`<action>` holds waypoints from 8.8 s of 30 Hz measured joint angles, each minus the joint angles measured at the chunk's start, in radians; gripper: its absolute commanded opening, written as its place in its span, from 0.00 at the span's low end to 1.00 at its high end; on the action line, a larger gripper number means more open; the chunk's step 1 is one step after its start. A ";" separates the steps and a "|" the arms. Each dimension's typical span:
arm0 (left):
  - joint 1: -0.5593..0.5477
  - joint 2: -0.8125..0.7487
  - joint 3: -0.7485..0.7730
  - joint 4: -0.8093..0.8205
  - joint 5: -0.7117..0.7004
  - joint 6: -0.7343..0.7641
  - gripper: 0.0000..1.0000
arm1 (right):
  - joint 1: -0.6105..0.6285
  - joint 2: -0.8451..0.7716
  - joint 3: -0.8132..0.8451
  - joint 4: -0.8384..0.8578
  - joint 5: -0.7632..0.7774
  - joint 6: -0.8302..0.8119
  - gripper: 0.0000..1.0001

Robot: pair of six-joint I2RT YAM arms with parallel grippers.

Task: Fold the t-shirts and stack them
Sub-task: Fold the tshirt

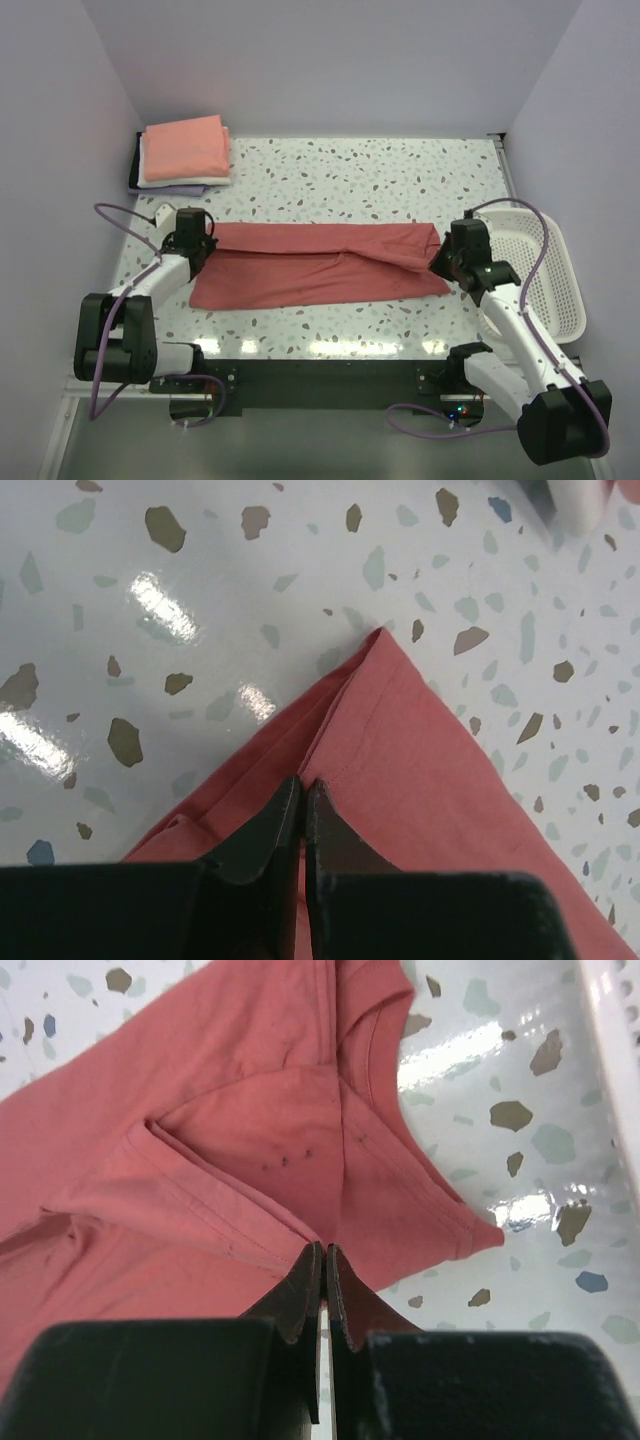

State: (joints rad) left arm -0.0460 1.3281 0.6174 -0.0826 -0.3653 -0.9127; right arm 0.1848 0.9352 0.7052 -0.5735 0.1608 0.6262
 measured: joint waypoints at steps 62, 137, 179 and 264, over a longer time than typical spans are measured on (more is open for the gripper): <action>-0.107 -0.198 -0.117 0.148 0.248 0.060 0.70 | 0.241 0.670 0.109 0.560 -0.180 -0.069 0.00; -0.573 0.211 0.003 0.182 0.062 0.198 0.06 | 0.101 0.621 0.113 0.282 -0.069 0.049 0.55; -0.930 0.064 0.115 0.043 0.066 -0.017 0.47 | 0.164 1.402 1.334 -0.117 -0.072 -0.331 0.67; -0.979 0.268 0.195 0.058 0.474 0.177 0.40 | 0.416 -0.212 -0.072 -0.260 -0.269 0.084 0.78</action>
State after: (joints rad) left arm -1.0248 1.5959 0.8120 -0.0242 0.1085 -0.7353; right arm 0.6010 0.7231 0.6327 -0.8337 -0.1078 0.7097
